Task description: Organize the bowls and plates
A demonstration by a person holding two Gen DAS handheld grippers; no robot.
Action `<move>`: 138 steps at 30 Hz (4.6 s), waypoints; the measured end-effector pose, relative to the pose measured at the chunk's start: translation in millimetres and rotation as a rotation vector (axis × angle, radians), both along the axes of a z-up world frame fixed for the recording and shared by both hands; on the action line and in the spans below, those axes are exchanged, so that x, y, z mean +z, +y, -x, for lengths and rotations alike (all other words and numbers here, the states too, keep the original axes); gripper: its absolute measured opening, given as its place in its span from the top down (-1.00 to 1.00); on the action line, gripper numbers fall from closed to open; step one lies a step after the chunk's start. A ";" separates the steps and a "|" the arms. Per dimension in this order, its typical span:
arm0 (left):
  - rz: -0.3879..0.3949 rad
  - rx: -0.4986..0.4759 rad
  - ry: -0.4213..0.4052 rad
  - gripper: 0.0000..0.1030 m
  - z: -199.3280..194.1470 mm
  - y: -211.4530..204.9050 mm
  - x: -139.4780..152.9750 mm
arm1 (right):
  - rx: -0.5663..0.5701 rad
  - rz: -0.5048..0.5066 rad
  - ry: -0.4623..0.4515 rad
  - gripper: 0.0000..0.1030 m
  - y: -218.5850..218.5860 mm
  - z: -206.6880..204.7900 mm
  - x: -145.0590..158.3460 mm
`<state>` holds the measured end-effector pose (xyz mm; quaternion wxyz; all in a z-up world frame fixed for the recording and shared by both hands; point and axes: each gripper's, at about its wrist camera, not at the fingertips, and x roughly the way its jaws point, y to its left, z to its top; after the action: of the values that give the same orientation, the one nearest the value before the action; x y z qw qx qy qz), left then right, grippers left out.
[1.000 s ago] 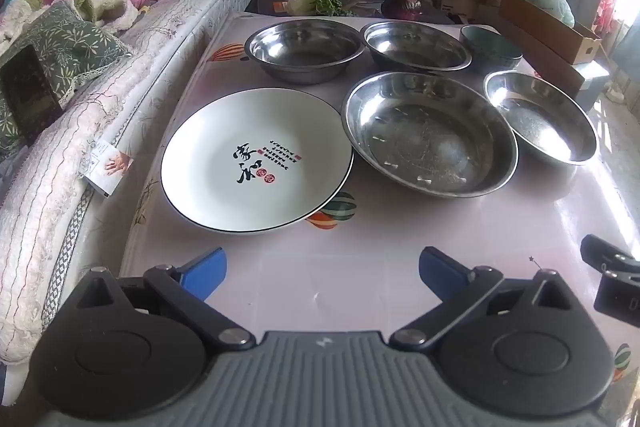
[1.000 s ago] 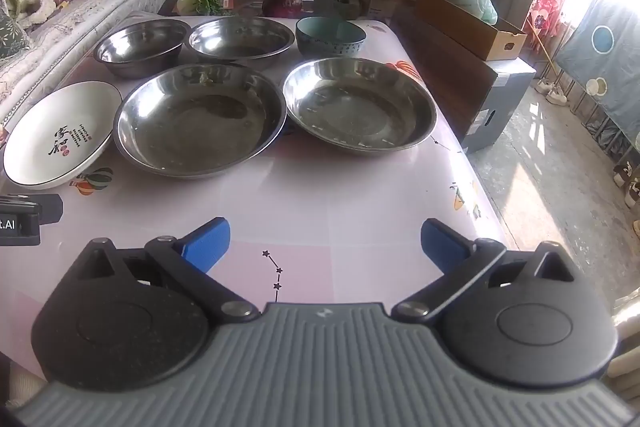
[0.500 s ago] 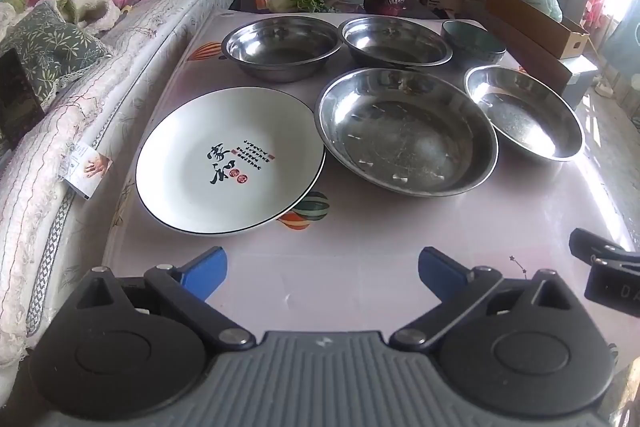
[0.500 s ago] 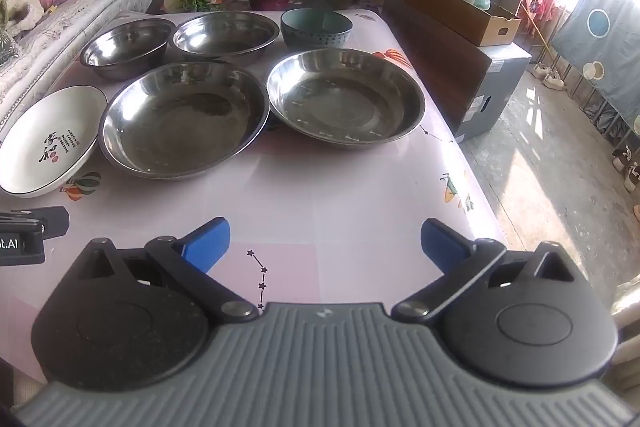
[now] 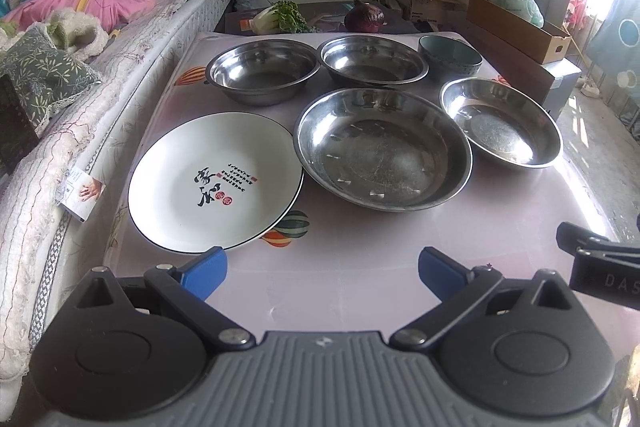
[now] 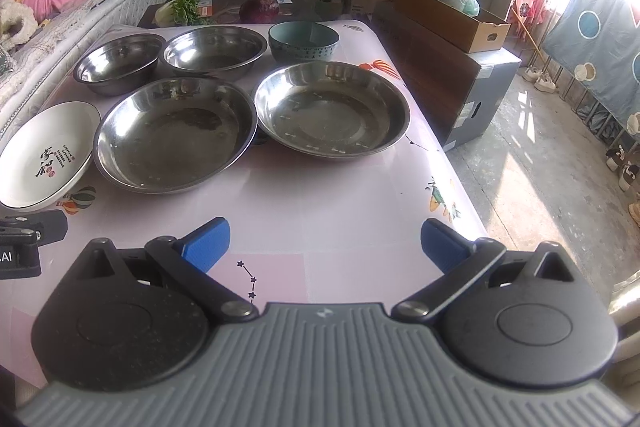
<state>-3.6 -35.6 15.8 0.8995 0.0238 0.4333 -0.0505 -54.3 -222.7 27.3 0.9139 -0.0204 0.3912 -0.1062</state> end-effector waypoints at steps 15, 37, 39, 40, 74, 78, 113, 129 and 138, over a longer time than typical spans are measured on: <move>0.005 -0.002 -0.001 -0.98 -0.7 -0.9 0.3 | -0.001 0.007 0.000 -0.98 -0.4 -0.1 2.2; 0.017 -0.002 0.008 -0.98 -4.3 3.3 -1.7 | -0.007 0.020 0.010 -0.98 0.3 -3.8 1.9; 0.017 -0.001 0.009 -0.98 -5.2 3.3 -1.7 | -0.006 0.020 0.009 -0.98 0.9 -4.1 1.3; 0.018 0.000 0.009 -0.98 -5.0 3.7 -1.6 | -0.005 0.020 0.009 -0.98 2.0 -4.0 1.2; -0.004 0.008 -0.036 -0.99 -8.2 19.0 -5.0 | 0.045 -0.070 0.004 -0.98 7.3 -10.0 -10.7; -0.005 0.013 -0.092 -1.00 -18.6 32.8 8.3 | 0.108 -0.089 -0.077 -0.98 7.8 -19.7 2.1; 0.053 0.123 -0.212 -0.80 -247.2 131.8 6.6 | 0.324 -0.585 -0.039 0.16 94.3 -291.9 -23.4; -0.057 0.146 0.018 0.22 -316.8 114.2 -42.6 | 0.268 -0.563 0.087 0.58 114.8 -336.0 -60.9; -0.073 0.172 0.047 0.69 -320.1 112.1 -54.1 | 0.292 -0.553 0.103 0.67 116.0 -340.7 -63.6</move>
<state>316.5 76.6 -38.3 0.8886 0.0181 0.4564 0.0420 286.4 -106.7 -36.3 0.8693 0.1675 0.4441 0.1377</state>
